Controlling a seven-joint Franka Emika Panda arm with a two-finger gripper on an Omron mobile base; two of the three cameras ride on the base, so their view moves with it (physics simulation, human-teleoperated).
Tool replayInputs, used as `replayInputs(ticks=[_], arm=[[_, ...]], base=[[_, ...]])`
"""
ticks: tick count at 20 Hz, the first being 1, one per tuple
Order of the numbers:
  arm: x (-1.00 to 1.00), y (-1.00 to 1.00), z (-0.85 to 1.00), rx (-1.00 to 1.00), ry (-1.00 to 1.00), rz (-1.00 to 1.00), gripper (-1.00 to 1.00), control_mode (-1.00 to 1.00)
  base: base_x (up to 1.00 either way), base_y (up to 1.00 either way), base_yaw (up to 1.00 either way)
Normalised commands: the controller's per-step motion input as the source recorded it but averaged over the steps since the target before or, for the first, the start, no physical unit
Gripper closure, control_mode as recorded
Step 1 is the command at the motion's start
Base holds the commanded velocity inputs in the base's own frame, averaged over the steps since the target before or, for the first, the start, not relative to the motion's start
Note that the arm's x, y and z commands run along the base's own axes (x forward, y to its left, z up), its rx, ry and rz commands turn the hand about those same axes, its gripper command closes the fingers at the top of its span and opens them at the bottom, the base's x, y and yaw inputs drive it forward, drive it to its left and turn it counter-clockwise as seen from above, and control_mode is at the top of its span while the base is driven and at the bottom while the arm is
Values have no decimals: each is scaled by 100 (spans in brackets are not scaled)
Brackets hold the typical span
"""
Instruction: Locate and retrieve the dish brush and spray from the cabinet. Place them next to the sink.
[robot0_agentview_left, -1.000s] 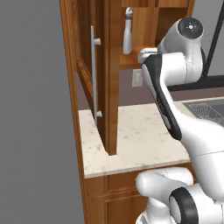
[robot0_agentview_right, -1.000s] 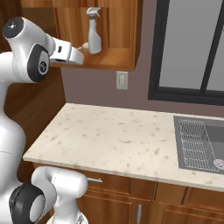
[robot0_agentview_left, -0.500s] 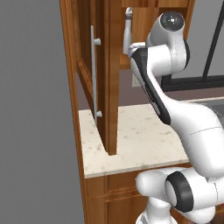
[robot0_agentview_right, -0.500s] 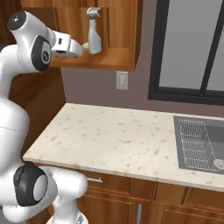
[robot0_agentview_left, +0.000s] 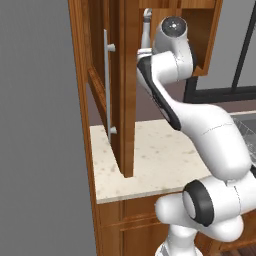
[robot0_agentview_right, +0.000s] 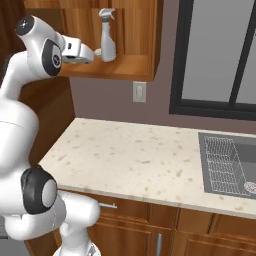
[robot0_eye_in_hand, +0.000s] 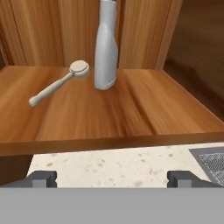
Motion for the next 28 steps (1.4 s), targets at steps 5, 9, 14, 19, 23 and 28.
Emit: replayInputs(ticks=[5,9,14,19,23,28], arm=[[56,0,1,-3,2,-9,-100,-100],[53,0,14,-7,0,-9,-100,-100],[48,-1,1,-1,1,-1,-100,-100],[46,-11,0,0,3,0,-100,-100],[49,-6,0,0,1,-1,-100,-100],[45,-1,0,0,0,-2,-100,-100]], base=[[0,0,0],[0,0,0],[0,0,0],[0,0,0],[0,0,0],[0,0,0]])
